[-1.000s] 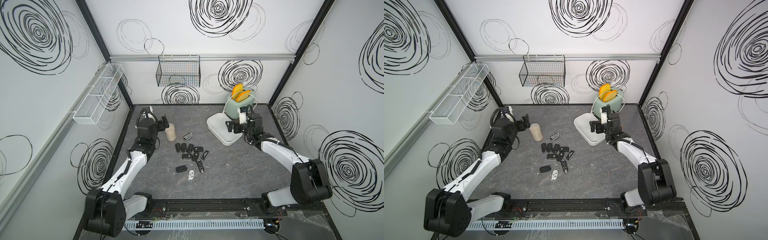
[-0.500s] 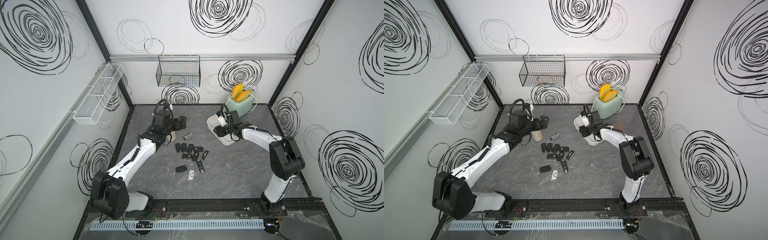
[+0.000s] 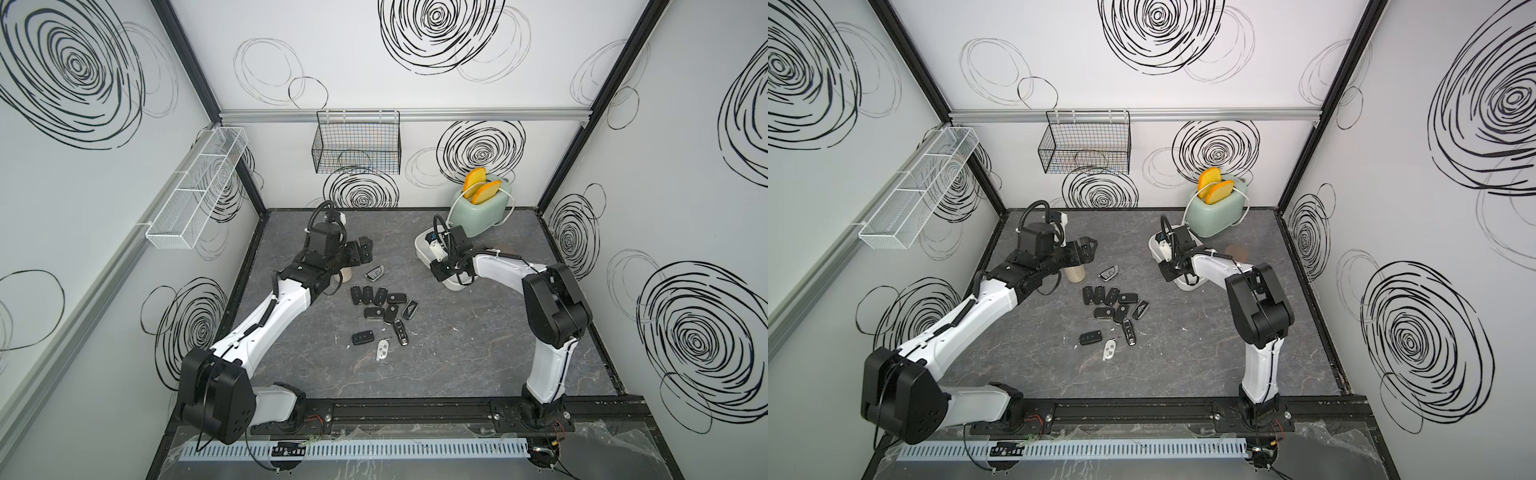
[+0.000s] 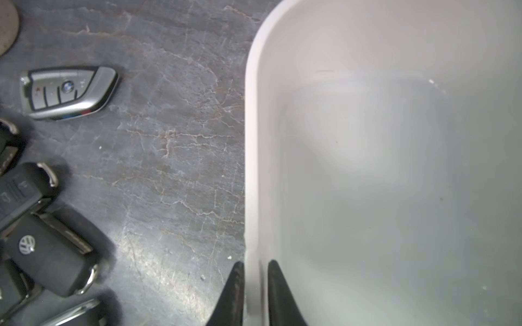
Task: Place the car key into the storage box
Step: Adjust the storage box at the center of the board.
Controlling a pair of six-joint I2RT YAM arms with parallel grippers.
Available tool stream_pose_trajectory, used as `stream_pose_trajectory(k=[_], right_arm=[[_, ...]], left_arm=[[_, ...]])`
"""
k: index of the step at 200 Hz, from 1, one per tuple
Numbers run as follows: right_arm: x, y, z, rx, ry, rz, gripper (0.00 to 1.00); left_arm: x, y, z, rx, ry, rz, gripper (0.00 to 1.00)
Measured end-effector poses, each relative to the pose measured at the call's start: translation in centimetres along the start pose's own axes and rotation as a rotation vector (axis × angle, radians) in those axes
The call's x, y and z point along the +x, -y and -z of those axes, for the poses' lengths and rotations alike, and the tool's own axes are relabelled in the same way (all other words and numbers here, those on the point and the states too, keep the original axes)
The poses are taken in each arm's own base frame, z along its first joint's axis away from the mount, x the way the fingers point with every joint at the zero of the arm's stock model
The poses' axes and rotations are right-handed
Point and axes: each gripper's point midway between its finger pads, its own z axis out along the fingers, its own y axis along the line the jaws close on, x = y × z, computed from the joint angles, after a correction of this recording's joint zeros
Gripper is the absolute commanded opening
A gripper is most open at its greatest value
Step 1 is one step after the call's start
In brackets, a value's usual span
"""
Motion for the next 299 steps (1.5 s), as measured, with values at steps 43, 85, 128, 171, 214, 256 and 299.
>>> stream_pose_trajectory(k=[43,85,128,171,214,256,299], right_arm=[[0.0,-0.1,0.1,0.019,-0.001,-0.073,0.12],[-0.5,-2.3,2.5,0.015,0.039,-0.200,0.14],[-0.1,-7.1,3.3,0.012,0.046,-0.239,0.15],[2.1,-9.7,2.5,0.032,-0.004,-0.255,0.17],[2.5,-11.4,2.9,0.031,-0.003,-0.245,0.36],[3.0,-14.4,4.7,-0.015,-0.009,-0.235,0.57],[5.2,-15.8,4.5,-0.014,-0.055,-0.258,0.62]], left_arm=[[0.3,-0.3,0.0,-0.011,-0.004,0.001,0.98],[0.8,-0.7,0.5,-0.017,0.000,0.000,0.98],[1.5,-0.6,1.1,-0.016,-0.007,-0.010,0.98],[2.8,-0.3,1.9,-0.016,-0.035,-0.034,0.98],[4.5,-0.4,2.1,-0.022,-0.081,-0.043,0.98],[6.8,0.0,2.4,-0.002,-0.143,-0.059,0.98],[9.8,-0.5,2.8,0.017,-0.209,-0.046,0.98]])
